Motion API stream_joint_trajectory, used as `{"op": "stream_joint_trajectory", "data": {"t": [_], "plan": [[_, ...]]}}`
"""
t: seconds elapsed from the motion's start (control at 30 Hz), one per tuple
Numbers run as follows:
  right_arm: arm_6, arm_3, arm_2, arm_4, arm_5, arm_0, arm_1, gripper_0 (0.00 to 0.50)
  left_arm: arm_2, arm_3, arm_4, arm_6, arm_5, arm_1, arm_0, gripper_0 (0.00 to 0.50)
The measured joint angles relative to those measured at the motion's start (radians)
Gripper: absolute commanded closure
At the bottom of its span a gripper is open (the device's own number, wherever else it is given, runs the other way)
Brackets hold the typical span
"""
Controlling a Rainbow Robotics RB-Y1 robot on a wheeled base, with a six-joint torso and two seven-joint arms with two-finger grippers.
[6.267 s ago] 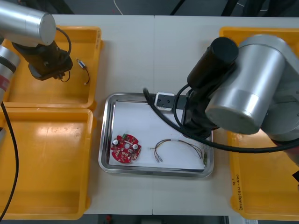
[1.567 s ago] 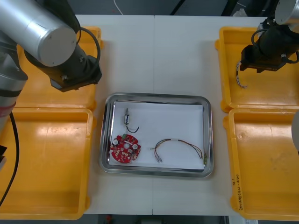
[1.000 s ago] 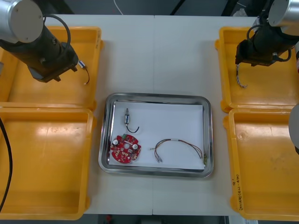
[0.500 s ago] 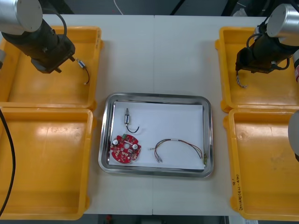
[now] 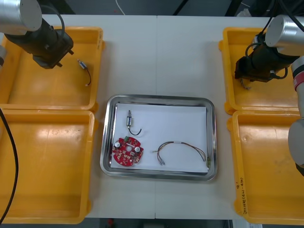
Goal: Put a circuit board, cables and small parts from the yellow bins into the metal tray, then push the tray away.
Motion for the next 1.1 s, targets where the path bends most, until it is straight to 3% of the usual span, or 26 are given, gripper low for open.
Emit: {"op": "stream_joint_trajectory", "data": {"t": [0.43,1.1], "plan": [[0.000,-0.059,0.000,0.000,-0.001,0.049,0.007,0.000,-0.080,0.071,-0.056,0.000,-0.120,-0.038,-0.030,0.000],[0.000,-0.068,0.004,-0.001,-0.059,0.063,0.008,0.000,-0.154,0.105,-0.117,0.000,-0.160,-0.081,-0.030,0.000]]}}
